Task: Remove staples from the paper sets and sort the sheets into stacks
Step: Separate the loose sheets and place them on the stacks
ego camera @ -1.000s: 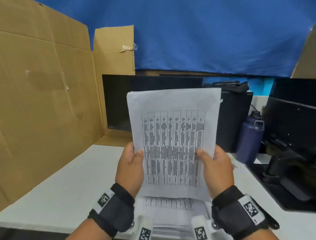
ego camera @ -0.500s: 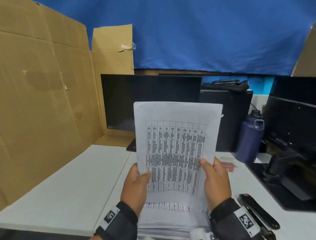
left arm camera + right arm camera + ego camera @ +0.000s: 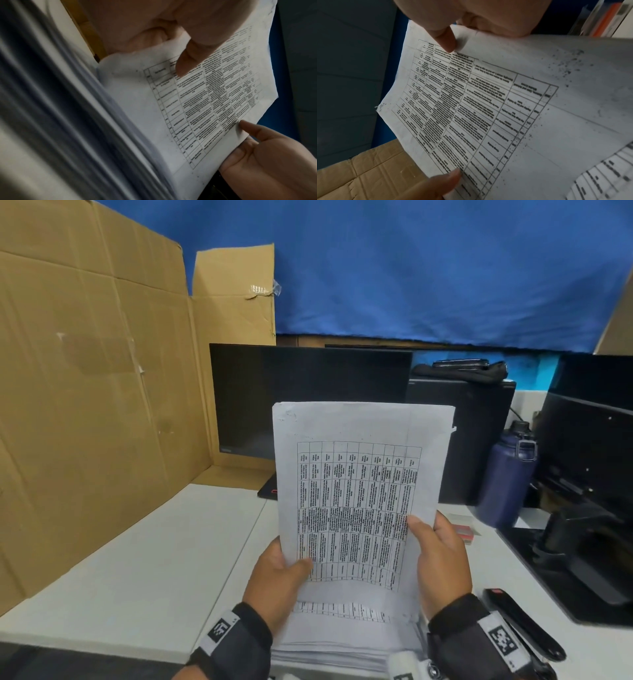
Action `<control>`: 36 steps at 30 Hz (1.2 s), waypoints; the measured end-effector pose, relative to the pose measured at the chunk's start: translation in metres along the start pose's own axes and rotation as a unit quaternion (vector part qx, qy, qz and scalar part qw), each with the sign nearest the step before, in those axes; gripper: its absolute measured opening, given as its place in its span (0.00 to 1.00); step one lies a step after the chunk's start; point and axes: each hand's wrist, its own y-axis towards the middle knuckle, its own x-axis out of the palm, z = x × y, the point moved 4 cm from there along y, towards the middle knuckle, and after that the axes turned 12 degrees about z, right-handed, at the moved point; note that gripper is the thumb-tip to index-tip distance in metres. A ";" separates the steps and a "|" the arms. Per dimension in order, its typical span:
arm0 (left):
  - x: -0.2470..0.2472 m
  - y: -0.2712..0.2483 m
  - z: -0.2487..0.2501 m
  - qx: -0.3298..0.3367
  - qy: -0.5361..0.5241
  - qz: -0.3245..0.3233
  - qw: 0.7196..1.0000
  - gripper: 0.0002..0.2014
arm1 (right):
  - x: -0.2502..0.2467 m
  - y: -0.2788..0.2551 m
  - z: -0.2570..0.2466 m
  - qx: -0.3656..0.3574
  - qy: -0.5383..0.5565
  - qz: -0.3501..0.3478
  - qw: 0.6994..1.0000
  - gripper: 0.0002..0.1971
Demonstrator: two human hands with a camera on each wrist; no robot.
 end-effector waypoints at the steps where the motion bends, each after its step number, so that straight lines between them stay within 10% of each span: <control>1: 0.000 -0.001 0.000 0.008 0.023 -0.015 1.000 0.16 | 0.000 0.000 -0.001 -0.001 0.001 0.000 1.000 0.12; 9: -0.018 0.002 0.009 0.067 0.102 -0.019 0.992 0.10 | 0.000 0.002 -0.013 -0.010 -0.007 -0.024 1.000 0.11; 36: -0.018 -0.006 -0.005 -0.030 0.004 -0.036 0.999 0.12 | -0.002 -0.013 0.017 -0.021 -0.070 -0.015 0.997 0.10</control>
